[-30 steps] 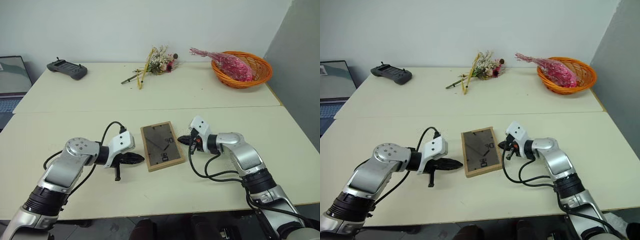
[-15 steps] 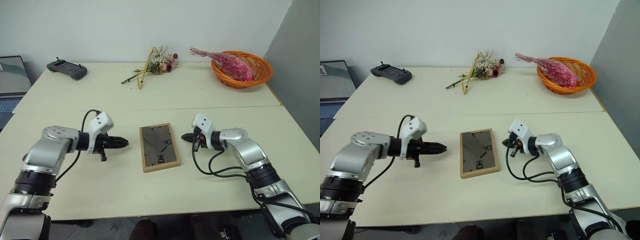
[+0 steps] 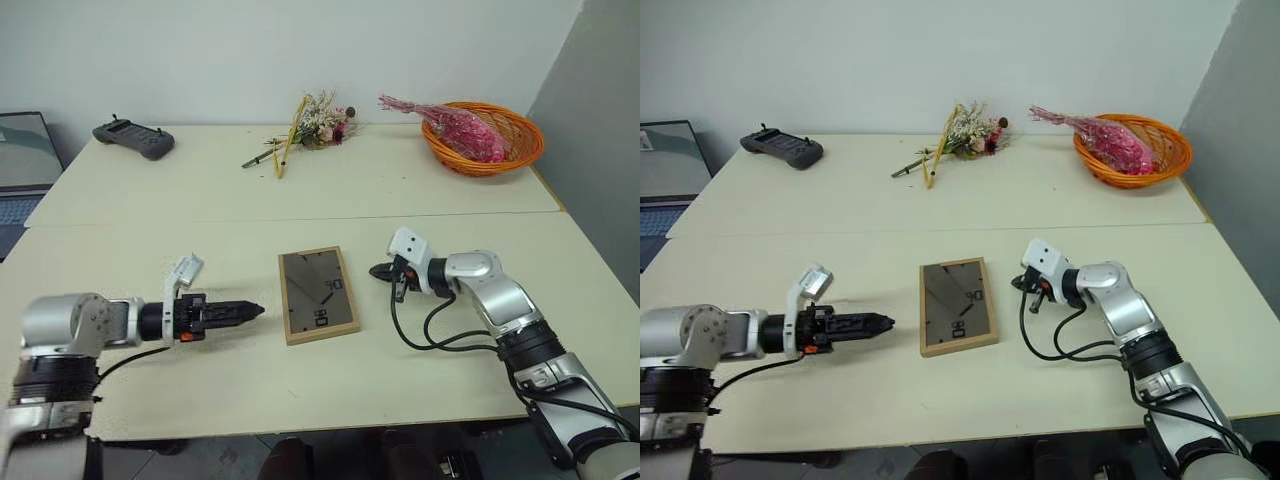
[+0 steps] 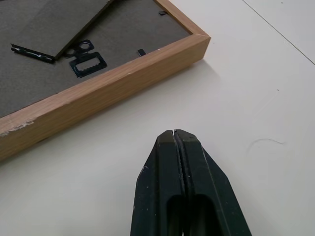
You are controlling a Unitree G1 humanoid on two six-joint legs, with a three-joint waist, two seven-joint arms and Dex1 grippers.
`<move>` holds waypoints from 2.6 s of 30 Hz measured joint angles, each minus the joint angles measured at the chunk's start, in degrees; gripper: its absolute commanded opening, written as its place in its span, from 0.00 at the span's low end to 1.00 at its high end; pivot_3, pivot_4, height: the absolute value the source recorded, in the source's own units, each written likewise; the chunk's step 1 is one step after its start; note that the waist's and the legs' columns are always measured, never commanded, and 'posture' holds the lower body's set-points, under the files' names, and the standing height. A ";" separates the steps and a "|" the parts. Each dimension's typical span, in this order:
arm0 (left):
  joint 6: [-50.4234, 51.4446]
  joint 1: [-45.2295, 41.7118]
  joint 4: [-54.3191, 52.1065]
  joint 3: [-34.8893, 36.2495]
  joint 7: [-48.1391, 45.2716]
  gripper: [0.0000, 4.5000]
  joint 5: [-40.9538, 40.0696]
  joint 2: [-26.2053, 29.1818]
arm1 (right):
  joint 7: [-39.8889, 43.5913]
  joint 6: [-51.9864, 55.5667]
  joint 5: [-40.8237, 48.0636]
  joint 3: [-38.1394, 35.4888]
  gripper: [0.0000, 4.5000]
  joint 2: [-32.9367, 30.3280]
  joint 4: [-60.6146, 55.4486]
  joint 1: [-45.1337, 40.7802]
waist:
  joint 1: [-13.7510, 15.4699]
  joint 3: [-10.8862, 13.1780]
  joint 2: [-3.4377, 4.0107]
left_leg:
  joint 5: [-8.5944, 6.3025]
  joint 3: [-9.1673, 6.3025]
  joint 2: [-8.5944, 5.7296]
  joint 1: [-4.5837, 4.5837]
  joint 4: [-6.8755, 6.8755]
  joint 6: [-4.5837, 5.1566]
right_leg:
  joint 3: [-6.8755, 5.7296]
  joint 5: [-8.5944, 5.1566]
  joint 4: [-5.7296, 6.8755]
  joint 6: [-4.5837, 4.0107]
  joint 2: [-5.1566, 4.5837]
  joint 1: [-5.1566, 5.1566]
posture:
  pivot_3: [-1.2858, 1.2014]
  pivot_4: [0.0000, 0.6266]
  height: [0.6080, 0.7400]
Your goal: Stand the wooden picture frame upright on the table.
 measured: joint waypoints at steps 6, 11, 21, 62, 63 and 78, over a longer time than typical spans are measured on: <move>-1.88 0.67 0.49 2.08 7.10 1.00 -0.29 -6.93 | -1.21 2.00 -0.16 0.64 0.00 2.29 -2.44 2.73 | 0.00 -0.01 0.00 | 0.05 0.01 -0.01 0.02 -0.01 -0.08 | 0.01 0.00 0.02 -0.01 -0.01 -0.01 | 0.52 0.24 1.00; -3.55 0.66 1.11 1.38 7.95 1.00 -0.48 -8.36 | -1.32 3.79 -0.18 1.83 0.00 3.30 -4.61 3.53 | 0.22 -0.10 0.07 | 0.05 0.00 -0.06 0.08 -0.02 -0.08 | 0.01 0.00 0.03 -0.01 -0.05 0.06 | 0.52 0.24 1.00; -0.30 -0.08 -0.17 2.48 12.60 1.00 -3.34 -14.95 | -4.75 10.05 0.49 2.25 0.00 7.28 -7.87 4.29 | 0.49 -0.25 0.21 | 0.03 -0.01 -0.09 0.21 -0.02 -0.06 | 0.00 0.00 -0.01 0.00 -0.08 0.22 | 0.52 0.24 1.00; 2.85 -7.09 -9.61 11.33 26.11 0.28 -14.60 -17.41 | 3.75 31.35 25.72 -15.03 0.78 4.40 -5.13 -15.33 | -0.04 -0.22 0.16 | 0.06 -0.02 -0.06 0.03 -0.09 -0.12 | 0.01 0.01 -0.07 -0.01 -0.06 0.02 | 0.52 0.24 1.00; 2.83 -7.13 -9.60 11.29 26.11 0.28 -14.66 -17.40 | 3.50 31.15 25.64 -14.38 0.83 5.29 -4.67 -15.37 | 0.00 -0.22 0.16 | 0.06 -0.02 -0.07 0.00 -0.08 -0.12 | 0.01 0.01 -0.07 -0.01 -0.07 0.01 | 0.52 0.24 1.00; 1.56 -7.39 -8.61 8.11 25.80 0.28 -14.59 -15.77 | 5.66 28.54 26.29 -8.33 1.00 7.76 -8.97 -16.44 | 0.21 -0.21 0.17 | 0.12 -0.04 -0.09 -0.09 -0.07 -0.23 | 0.00 0.01 -0.08 -0.01 -0.09 -0.08 | 0.52 0.24 1.00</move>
